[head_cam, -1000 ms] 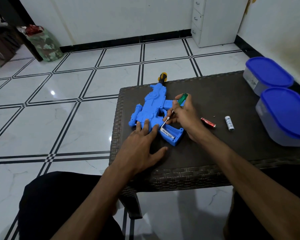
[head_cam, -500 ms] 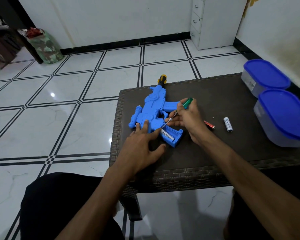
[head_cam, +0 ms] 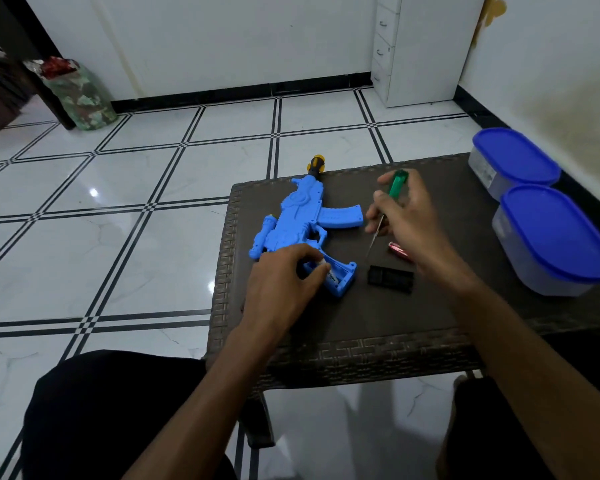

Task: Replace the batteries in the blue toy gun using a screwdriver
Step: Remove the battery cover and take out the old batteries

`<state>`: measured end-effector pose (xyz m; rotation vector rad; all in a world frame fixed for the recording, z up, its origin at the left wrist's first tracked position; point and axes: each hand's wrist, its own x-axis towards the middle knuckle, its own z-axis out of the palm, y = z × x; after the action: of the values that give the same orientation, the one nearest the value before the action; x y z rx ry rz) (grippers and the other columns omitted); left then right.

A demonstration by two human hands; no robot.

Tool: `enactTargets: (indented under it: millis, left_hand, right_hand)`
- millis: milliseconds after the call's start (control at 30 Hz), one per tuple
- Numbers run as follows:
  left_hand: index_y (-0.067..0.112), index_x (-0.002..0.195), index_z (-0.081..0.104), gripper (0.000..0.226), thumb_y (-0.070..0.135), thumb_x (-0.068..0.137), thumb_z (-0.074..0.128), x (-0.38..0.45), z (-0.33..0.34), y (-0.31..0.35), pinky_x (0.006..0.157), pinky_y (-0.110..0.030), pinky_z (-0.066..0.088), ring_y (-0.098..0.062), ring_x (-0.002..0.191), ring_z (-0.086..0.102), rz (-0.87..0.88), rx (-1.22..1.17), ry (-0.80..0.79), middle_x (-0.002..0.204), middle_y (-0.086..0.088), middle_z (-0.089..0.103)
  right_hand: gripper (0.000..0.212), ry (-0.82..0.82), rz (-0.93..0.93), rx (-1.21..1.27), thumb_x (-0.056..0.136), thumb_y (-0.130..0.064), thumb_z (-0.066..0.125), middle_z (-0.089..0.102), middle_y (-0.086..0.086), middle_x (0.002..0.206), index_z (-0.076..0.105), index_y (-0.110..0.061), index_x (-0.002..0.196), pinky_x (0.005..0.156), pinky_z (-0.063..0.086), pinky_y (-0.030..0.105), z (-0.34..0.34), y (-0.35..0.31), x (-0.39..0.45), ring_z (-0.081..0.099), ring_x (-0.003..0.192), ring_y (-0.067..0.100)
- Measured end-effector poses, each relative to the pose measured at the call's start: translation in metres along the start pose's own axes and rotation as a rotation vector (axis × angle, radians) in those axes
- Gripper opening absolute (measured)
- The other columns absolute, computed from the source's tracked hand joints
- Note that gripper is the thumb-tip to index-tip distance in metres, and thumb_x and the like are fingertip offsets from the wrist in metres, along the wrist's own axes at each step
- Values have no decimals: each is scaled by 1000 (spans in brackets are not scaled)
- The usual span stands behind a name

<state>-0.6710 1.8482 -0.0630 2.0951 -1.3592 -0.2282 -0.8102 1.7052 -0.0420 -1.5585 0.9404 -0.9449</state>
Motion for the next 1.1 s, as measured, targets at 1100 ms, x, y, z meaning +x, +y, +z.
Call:
enactTargets:
  millis: [1100]
  left_hand:
    - [11,86,76,12,22,81,74,100,82,67,72,-35,59,-19,79,69,13,118,-296,82,-6,73]
  right_hand:
    - [46,-112,219,-1368,90,-12,65,51,10,132,48,-20,132,86,46,37,-91,34,-19,53,118,28]
